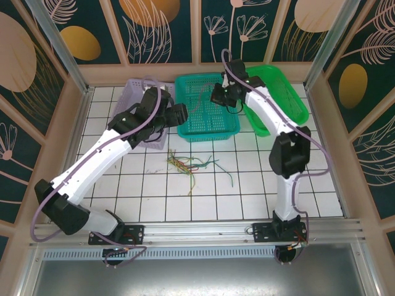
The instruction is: Untangle the cables
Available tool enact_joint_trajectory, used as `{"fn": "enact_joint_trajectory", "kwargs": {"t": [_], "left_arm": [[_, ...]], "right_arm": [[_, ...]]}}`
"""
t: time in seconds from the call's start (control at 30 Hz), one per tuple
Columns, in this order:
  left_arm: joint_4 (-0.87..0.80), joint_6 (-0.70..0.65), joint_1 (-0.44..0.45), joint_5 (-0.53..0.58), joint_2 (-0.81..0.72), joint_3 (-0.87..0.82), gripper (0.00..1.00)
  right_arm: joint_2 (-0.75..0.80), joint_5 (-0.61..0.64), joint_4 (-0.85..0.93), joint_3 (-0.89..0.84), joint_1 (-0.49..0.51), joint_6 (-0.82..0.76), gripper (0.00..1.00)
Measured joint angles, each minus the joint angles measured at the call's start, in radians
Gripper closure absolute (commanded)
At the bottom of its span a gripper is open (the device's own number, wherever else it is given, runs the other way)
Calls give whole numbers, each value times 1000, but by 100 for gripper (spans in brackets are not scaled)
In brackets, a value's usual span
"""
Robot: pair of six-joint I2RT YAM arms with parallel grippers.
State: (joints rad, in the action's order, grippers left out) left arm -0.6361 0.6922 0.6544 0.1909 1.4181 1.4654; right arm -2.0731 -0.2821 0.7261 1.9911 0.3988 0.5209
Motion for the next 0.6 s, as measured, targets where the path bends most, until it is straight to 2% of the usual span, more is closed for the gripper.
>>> {"fn": "enact_joint_trajectory", "kwargs": {"t": [0.07,0.13,0.33,0.4,0.47,0.6], "left_arm": [[14,23,0,-16,-21,-28,22],[36,50,0,-35,-50,-77,22],[87,158,0,-106,-141,-266,23],[107,197,0,-130,-157,-328,22],[117,236,0,-147,-162,-377,23],[135,320,0,-172,-162,-452,26]], "right_arm": [[-51,-14,-21,9,-15,55,59],[-84,-23,-23,7,-29,103,52],[-20,30,-58,-123,-42,166,45],[66,59,-71,-220,-42,170,45],[161,87,-73,-302,-42,167,53],[424,156,-137,-539,-18,157,57]]}}
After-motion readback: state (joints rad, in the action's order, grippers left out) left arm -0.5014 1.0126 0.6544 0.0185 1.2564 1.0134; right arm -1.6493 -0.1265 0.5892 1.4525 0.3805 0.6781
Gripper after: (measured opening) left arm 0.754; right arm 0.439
